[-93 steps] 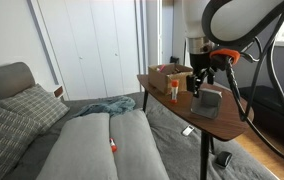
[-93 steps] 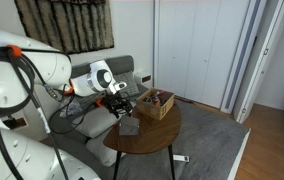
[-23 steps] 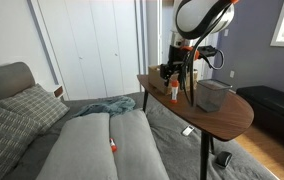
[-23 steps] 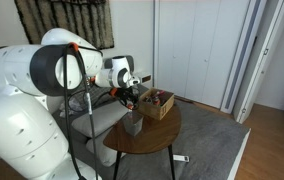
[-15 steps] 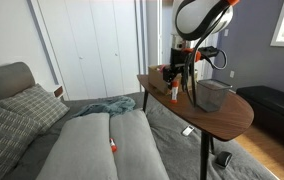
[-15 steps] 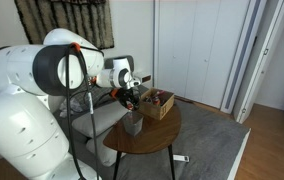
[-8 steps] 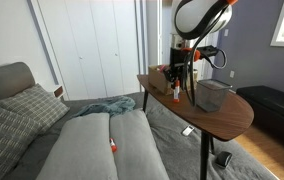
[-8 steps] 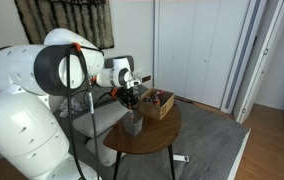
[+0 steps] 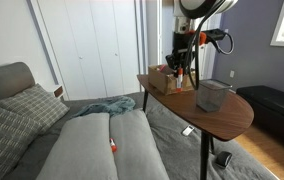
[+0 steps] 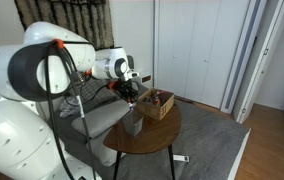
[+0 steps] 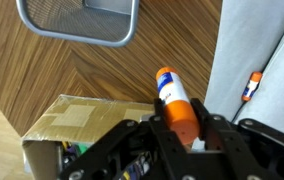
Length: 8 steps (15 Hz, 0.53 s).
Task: Put the container upright then put the orange and white object inside
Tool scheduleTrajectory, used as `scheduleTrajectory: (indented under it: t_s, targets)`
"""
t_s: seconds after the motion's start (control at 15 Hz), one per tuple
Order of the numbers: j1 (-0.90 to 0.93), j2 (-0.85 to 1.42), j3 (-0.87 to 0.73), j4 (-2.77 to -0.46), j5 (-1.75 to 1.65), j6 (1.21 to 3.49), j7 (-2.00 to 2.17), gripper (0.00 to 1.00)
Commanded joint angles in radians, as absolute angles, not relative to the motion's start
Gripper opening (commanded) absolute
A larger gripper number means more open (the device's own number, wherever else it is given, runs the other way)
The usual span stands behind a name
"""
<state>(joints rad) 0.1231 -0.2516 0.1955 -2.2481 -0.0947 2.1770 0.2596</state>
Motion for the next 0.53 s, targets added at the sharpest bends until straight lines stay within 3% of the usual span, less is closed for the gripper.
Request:
scheduleTrajectory:
  t_s: [0.0, 0.47]
  targets:
    - [0.123, -0.424, 0.187, -2.267, -0.089, 2.084, 0.247, 0.08]
    - [0.073, -0.581, 0.154, -2.271, -0.102, 1.942, 0.255, 0.08]
